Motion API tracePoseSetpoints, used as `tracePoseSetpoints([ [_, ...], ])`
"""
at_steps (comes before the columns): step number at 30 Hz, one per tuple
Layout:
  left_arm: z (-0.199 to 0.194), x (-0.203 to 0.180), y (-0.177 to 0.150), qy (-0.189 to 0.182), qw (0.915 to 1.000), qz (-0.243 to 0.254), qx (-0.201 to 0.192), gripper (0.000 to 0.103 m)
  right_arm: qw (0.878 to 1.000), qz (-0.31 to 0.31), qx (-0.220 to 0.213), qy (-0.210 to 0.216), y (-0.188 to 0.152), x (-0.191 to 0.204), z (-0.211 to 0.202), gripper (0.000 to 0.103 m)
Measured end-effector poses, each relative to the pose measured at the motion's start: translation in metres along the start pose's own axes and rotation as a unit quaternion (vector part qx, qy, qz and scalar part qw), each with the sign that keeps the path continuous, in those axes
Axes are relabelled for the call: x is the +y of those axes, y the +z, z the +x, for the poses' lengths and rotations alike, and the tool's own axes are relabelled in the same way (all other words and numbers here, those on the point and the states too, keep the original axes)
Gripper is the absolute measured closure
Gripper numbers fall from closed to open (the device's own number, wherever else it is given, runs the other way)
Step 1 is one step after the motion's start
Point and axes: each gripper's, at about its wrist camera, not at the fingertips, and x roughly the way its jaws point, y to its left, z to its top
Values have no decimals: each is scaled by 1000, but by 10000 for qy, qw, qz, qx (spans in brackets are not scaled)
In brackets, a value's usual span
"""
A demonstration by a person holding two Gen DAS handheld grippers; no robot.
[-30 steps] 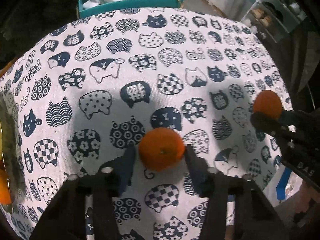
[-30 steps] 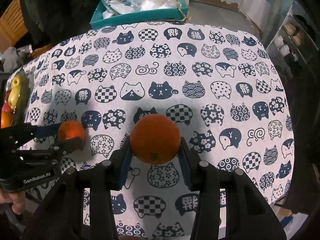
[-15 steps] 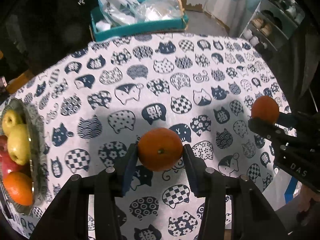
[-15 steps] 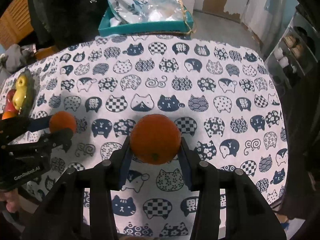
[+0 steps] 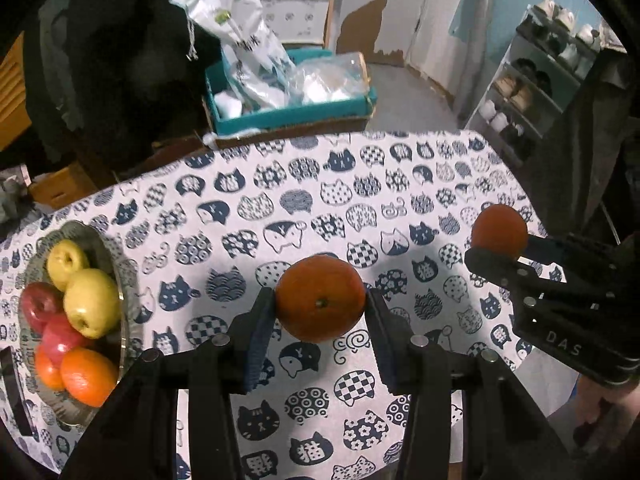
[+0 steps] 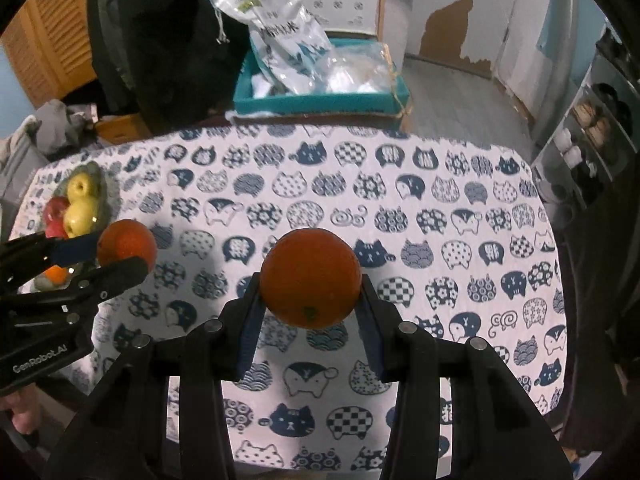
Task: Organize fruits
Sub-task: 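Carry both small tangerines back over the green glass plate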
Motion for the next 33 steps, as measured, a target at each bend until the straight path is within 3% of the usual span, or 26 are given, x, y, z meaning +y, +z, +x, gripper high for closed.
tracePoseSetpoints([
  [17,-64,41,6,224,9971,-198,-696,57,9974,-317,-554,326,29,48,-39,60],
  [33,-90,109,0,574,9909,-767,-945,57,9935,-679,-561,720,58,117,-27,60],
])
